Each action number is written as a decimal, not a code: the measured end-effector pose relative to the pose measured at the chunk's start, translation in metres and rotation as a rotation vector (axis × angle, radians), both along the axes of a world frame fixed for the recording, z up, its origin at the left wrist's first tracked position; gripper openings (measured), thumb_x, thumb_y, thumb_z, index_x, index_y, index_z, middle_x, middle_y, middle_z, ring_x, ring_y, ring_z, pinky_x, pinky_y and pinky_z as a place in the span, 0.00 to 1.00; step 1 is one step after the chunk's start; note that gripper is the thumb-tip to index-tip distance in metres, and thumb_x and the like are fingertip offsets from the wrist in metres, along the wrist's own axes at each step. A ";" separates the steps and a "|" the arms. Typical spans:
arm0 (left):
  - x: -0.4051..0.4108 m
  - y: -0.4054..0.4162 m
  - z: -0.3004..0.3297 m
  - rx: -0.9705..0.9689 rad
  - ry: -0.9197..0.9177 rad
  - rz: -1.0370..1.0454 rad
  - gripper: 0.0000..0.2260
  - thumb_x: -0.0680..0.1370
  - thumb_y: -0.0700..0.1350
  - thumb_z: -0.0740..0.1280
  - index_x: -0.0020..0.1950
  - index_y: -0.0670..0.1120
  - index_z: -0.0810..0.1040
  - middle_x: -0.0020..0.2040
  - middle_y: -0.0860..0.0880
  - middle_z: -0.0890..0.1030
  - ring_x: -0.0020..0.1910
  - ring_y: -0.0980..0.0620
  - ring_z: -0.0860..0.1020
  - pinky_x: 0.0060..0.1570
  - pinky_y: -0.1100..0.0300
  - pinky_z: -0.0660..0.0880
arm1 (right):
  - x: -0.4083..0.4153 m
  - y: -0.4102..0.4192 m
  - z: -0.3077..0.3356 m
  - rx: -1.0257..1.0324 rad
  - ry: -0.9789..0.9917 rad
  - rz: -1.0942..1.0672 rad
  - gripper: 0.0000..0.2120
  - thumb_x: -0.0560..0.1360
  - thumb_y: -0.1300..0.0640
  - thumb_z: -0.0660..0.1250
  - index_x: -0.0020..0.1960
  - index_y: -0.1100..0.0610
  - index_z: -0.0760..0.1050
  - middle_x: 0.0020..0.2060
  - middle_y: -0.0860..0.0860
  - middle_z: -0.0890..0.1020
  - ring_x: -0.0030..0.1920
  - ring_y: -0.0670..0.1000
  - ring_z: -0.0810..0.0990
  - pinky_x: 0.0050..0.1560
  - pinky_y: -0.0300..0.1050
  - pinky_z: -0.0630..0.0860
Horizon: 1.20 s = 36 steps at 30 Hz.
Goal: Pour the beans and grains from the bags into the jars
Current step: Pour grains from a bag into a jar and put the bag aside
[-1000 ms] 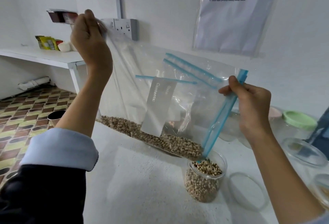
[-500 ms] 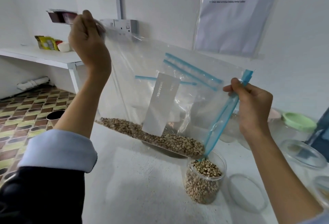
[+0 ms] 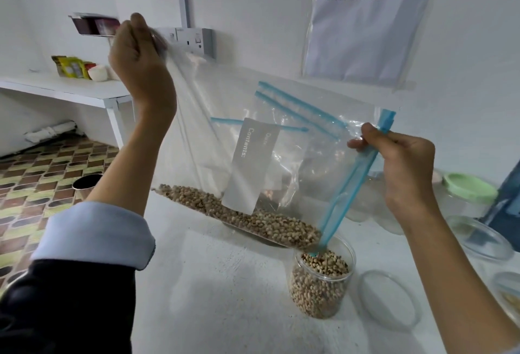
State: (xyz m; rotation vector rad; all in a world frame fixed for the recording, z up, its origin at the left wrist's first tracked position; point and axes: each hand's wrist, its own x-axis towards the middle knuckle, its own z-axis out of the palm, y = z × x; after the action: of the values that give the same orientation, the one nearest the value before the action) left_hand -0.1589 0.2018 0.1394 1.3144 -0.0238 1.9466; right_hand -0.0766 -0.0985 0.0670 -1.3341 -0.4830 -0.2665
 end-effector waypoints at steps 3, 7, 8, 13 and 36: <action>0.000 0.002 0.002 0.019 0.009 0.022 0.15 0.77 0.51 0.57 0.31 0.50 0.66 0.27 0.46 0.67 0.27 0.40 0.63 0.29 0.51 0.59 | -0.002 0.002 -0.004 0.050 0.009 -0.048 0.18 0.75 0.56 0.69 0.27 0.49 0.82 0.28 0.46 0.82 0.36 0.45 0.76 0.44 0.36 0.74; 0.000 0.004 0.007 0.048 0.045 0.041 0.16 0.78 0.52 0.57 0.31 0.49 0.64 0.26 0.44 0.66 0.27 0.38 0.63 0.29 0.50 0.57 | -0.005 0.010 -0.005 0.027 0.015 -0.046 0.18 0.77 0.55 0.67 0.29 0.51 0.80 0.29 0.45 0.82 0.36 0.43 0.76 0.41 0.28 0.72; 0.000 0.006 0.008 0.043 0.049 0.041 0.16 0.78 0.52 0.57 0.31 0.49 0.65 0.26 0.41 0.66 0.26 0.37 0.63 0.28 0.49 0.58 | -0.003 0.011 -0.005 0.039 0.019 -0.051 0.17 0.77 0.55 0.66 0.30 0.51 0.80 0.29 0.45 0.82 0.36 0.42 0.76 0.39 0.26 0.71; -0.004 0.007 0.009 0.049 0.040 0.043 0.16 0.78 0.52 0.57 0.31 0.49 0.65 0.26 0.47 0.65 0.27 0.37 0.63 0.30 0.49 0.61 | 0.002 0.014 -0.001 0.082 0.066 -0.020 0.19 0.76 0.55 0.67 0.26 0.52 0.80 0.28 0.46 0.82 0.38 0.46 0.77 0.38 0.25 0.70; 0.000 -0.012 0.006 0.013 -0.001 -0.120 0.14 0.78 0.45 0.58 0.31 0.50 0.66 0.25 0.54 0.68 0.26 0.56 0.64 0.30 0.63 0.62 | 0.005 0.005 -0.004 0.093 0.065 -0.083 0.22 0.77 0.54 0.65 0.25 0.53 0.80 0.27 0.46 0.82 0.41 0.49 0.79 0.45 0.31 0.73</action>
State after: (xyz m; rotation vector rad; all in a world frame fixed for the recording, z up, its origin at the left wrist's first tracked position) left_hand -0.1591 0.1894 0.1455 1.2911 -0.1133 1.8483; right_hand -0.0712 -0.0931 0.0631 -1.2692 -0.3574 -0.3097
